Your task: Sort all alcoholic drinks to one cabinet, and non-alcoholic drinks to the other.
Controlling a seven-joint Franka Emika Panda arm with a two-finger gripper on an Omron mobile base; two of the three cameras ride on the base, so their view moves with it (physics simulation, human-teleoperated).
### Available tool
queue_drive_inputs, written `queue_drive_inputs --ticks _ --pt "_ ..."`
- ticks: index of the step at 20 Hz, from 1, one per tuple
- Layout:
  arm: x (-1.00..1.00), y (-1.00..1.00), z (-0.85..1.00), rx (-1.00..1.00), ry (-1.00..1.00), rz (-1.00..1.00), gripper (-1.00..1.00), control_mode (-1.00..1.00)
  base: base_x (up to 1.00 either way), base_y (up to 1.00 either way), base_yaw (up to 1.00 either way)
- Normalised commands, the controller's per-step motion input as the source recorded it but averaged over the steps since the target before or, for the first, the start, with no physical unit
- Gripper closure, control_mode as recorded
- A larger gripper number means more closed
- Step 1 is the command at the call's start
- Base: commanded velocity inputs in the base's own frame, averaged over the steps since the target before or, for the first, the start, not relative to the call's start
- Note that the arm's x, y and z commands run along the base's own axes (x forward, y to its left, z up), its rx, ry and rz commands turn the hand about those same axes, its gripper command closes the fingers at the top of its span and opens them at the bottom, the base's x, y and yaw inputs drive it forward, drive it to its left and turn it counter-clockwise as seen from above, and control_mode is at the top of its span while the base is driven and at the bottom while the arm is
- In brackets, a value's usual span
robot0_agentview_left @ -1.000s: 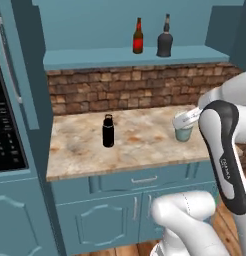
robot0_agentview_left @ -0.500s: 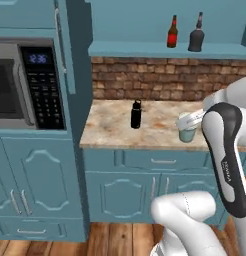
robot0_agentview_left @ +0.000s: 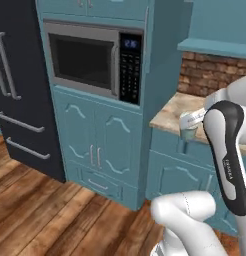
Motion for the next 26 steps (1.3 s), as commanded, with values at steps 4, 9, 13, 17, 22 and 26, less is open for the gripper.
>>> queue_drive_inputs --ticks 4,9,13,17,22,26 --pt "0.00 0.00 0.00 0.00 0.00 0.00 1.00 1.00 -0.37 0.07 0.75" --pt "0.00 0.00 0.00 0.00 0.00 0.00 1.00 1.00 -0.10 0.09 0.74" --pt "0.00 0.00 0.00 0.00 0.00 0.00 1.00 1.00 0.63 0.05 0.65" --pt "0.00 0.00 0.00 0.00 0.00 0.00 1.00 1.00 1.00 -0.01 0.30" --pt "0.00 0.00 0.00 0.00 0.00 0.00 1.00 1.00 1.00 -0.06 0.22" --pt "0.00 0.00 0.00 0.00 0.00 0.00 1.00 1.00 1.00 -0.08 0.22"
